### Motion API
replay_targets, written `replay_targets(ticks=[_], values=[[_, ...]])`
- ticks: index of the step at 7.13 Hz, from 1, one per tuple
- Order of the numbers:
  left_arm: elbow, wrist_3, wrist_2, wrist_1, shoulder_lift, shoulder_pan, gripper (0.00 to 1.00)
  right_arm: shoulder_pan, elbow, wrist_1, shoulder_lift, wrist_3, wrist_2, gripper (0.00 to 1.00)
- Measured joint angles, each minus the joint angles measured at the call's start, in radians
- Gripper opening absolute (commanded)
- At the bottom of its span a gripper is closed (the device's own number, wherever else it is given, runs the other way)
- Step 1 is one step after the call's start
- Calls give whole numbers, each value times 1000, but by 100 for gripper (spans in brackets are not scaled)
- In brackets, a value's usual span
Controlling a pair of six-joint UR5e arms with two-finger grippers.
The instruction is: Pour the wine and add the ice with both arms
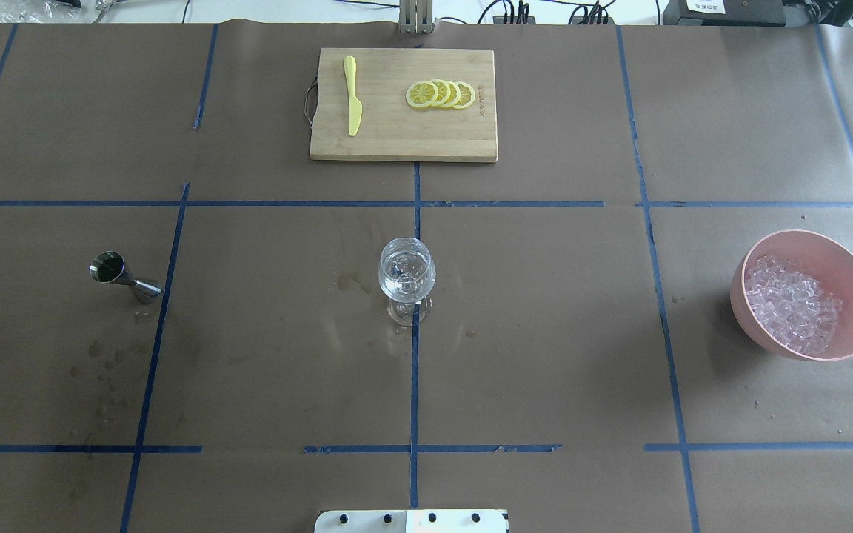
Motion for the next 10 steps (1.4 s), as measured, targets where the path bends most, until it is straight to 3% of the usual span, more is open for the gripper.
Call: replay_targets(ticks=[7, 10], values=[[-69, 14, -4, -62, 5, 49, 100, 0, 6, 24, -32, 13, 1, 100], [-64, 6, -95, -163, 5, 84, 100, 0, 15, 35, -29, 14, 2, 100]])
